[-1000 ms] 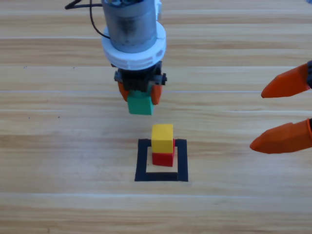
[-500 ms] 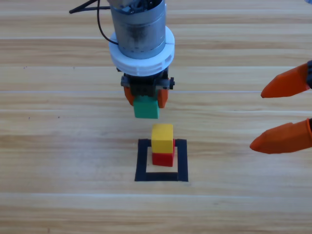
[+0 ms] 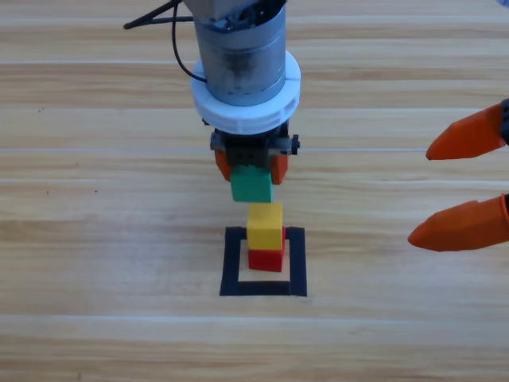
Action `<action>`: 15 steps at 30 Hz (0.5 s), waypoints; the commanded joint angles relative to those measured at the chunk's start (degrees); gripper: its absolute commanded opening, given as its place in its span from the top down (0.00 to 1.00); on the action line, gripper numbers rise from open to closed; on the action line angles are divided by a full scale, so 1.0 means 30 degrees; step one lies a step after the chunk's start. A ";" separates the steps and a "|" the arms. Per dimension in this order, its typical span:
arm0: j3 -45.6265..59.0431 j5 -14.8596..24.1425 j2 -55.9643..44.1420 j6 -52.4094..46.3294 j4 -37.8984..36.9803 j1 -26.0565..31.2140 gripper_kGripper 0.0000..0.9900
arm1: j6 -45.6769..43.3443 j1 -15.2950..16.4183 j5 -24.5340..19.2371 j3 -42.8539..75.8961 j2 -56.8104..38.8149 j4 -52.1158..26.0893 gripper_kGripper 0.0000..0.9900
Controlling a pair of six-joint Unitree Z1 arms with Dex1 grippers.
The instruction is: Stack the blocks in the rectangular block: red at the bottom, yellow in the middle, green on top
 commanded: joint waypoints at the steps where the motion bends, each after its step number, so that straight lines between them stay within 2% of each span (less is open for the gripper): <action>1: -0.0330 0.0152 0.1221 -0.0158 0.0109 -0.0526 1.00 | -0.0191 -0.0581 0.0146 -0.0126 0.0737 0.0355 0.01; 15: -0.0682 0.0269 0.1924 -0.0041 0.0050 -0.0526 1.00 | -0.0191 -0.0611 0.0175 -0.0126 0.0737 0.0384 0.01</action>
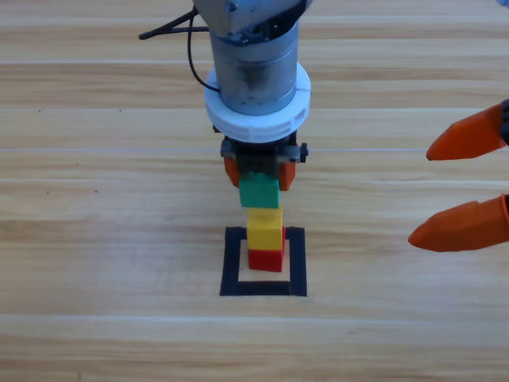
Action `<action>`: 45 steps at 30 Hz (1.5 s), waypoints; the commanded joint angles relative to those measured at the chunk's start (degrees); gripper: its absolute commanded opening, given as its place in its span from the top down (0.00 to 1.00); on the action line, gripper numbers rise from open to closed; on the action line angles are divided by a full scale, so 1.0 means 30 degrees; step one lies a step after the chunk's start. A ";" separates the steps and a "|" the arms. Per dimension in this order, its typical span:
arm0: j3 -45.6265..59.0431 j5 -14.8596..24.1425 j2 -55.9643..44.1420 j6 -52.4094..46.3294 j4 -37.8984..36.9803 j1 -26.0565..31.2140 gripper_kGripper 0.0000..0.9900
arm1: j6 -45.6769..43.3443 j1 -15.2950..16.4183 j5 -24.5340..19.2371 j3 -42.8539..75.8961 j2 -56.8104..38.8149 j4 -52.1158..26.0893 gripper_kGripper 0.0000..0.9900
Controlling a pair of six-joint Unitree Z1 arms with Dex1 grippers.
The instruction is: Stack the blocks in the rectangular block: red at the bottom, yellow in the middle, green on top
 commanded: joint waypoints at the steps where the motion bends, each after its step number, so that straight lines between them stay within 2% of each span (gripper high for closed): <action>1: -0.0098 0.0295 0.1158 -0.0015 0.0050 -0.0494 1.00 | -0.0190 -0.0635 0.0175 -0.0125 0.0737 0.0355 0.01; 45: -0.0216 0.0265 0.2037 0.0072 -0.0272 -0.0553 1.00 | -0.0190 -0.0635 0.0292 -0.0330 0.1469 0.0413 0.01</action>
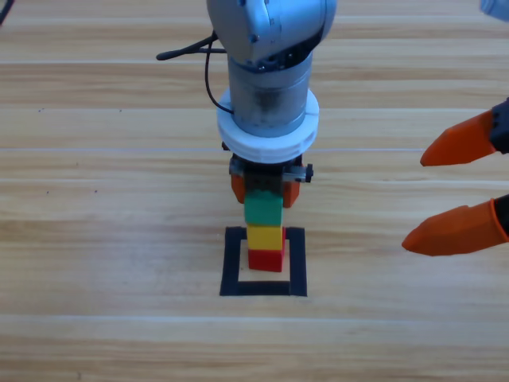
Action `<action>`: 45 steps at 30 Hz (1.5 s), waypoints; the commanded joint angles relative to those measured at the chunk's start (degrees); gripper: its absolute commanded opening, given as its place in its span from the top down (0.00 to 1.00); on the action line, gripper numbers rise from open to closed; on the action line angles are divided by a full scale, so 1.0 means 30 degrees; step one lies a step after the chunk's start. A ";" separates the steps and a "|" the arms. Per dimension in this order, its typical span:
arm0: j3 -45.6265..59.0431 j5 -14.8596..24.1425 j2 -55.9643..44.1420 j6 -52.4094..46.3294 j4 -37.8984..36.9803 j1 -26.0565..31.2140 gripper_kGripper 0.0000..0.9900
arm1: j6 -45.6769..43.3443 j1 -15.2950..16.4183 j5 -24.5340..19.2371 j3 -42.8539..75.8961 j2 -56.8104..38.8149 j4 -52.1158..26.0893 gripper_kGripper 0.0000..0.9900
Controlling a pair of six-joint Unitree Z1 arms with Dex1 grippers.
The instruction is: Stack the blocks in the rectangular block: red at the bottom, yellow in the middle, green on top
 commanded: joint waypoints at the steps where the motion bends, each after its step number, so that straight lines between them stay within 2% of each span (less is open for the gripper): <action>1: -0.0066 0.0214 0.0983 0.0068 -0.0248 -0.0391 1.00 | -0.0190 -0.0632 0.0253 -0.0244 0.1015 0.0364 0.01; 15: -0.0007 0.0214 0.0954 0.0068 -0.0248 -0.0391 1.00 | -0.0249 -0.0603 0.0311 -0.0273 0.1161 0.0452 0.01; 16: -0.0037 0.0214 0.0983 0.0068 -0.0248 -0.0391 0.93 | -0.0220 -0.0603 0.0311 -0.0273 0.1161 0.0452 0.01; 17: -0.0066 0.0214 0.0983 0.0068 -0.0248 -0.0391 0.64 | -0.0220 -0.0632 0.0311 -0.0273 0.1161 0.0452 0.01; 18: -0.0066 0.0214 0.0925 0.0039 -0.0248 -0.0391 0.29 | -0.0220 -0.0632 0.0311 -0.0273 0.1161 0.0481 0.01; 19: -0.0037 0.0214 0.0808 -0.0020 -0.0218 -0.0421 0.03 | -0.0220 -0.0632 0.0311 -0.0273 0.1161 0.0481 0.01; 20: -0.0037 0.0214 0.0661 -0.0020 -0.0218 -0.0450 0.00 | -0.0220 -0.0632 0.0311 -0.0273 0.1161 0.0452 0.01; 36: -0.0007 0.0301 -0.0042 -0.0195 -0.0013 -0.0597 0.00 | -0.0220 -0.0632 0.0429 -0.0303 0.0956 0.0716 0.01; 40: 0.1985 0.1737 -0.4847 -0.1016 0.0280 -0.1505 0.00 | -0.0220 -0.0603 0.0341 -0.0449 0.0956 0.0833 0.01; 42: 0.4036 0.2909 -0.7630 -0.1514 -0.0160 -0.2296 0.00 | -0.0220 -0.0632 0.0224 -0.0537 0.1015 0.0862 0.01; 44: 0.8665 0.4403 -1.1468 -0.1455 -0.3382 -0.3556 0.00 | -0.0220 -0.0632 0.0106 -0.0596 0.1161 0.0892 0.01; 45: 1.1067 0.4755 -1.3226 -0.1250 -0.5140 -0.4054 0.00 | -0.0220 -0.0632 -0.0011 -0.0654 0.1249 0.0892 0.01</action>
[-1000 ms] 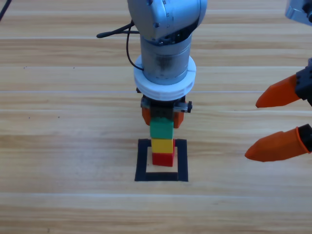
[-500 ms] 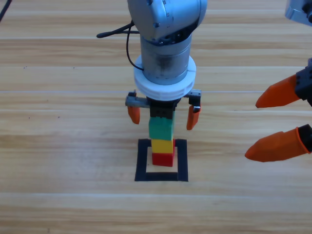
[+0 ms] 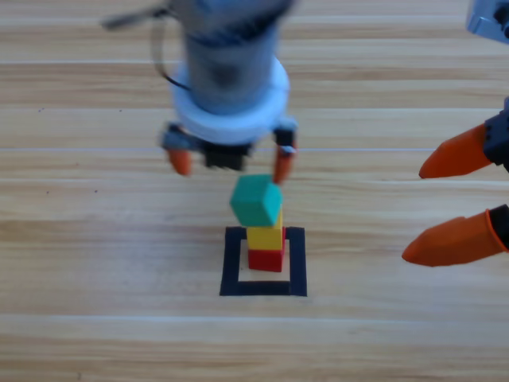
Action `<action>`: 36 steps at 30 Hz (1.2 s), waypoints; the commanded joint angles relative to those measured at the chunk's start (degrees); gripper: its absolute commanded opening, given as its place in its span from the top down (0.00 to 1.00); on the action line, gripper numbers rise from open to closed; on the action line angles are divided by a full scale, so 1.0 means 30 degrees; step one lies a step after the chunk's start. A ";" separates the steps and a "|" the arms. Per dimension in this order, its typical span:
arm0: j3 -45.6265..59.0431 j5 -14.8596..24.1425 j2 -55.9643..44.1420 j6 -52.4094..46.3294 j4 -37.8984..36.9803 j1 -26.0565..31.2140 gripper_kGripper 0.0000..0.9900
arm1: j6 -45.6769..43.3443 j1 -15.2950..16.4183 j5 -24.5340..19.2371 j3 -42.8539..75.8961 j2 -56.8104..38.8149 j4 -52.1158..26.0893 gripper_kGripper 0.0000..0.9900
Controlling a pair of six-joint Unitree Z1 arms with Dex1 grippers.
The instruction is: Stack the blocks in the rectangular block: red at the bottom, yellow in the middle, green on top
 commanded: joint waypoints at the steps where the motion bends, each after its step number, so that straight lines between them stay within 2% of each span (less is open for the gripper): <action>1: 0.9990 0.2695 -1.0759 0.0229 -0.6373 -0.3568 0.00 | -0.0178 -0.0602 -0.0258 -0.0527 0.0872 0.0376 0.01; 4: 1.4151 0.3750 -1.2985 0.1050 -0.9185 -0.5384 0.00 | -0.0207 -0.0602 -0.0697 -0.0615 0.0784 0.0435 0.01; 7: 1.6084 0.3897 -1.2751 0.1870 -1.1089 -0.5970 0.00 | -0.0178 -0.0631 -0.0668 -0.0790 0.0608 0.0464 0.01; 22: 1.6143 0.3662 -1.2722 0.2456 -1.1441 -0.5999 0.00 | -0.0178 -0.0602 -0.0375 -0.0820 0.0784 0.0611 0.01; 25: 1.5264 0.2197 -1.2048 0.3276 -1.0914 -0.3333 0.00 | -0.0178 -0.0602 -0.0258 -0.0820 0.0843 0.0611 0.01; 29: 1.1397 0.0029 -0.8151 0.5503 -0.8042 0.1501 0.00 | -0.0149 -0.0631 -0.0229 -0.0849 0.0843 0.0611 0.01; 33: 0.7910 -0.0762 -0.3024 0.7671 -0.6343 0.4811 0.00 | -0.0061 -0.0631 -0.0258 -0.0849 0.0843 0.0611 0.01; 36: 0.7852 -0.1055 -0.1472 0.9223 -0.6080 0.7096 0.00 | 0.0496 -0.0836 -0.1049 -0.0937 0.0813 0.0611 0.01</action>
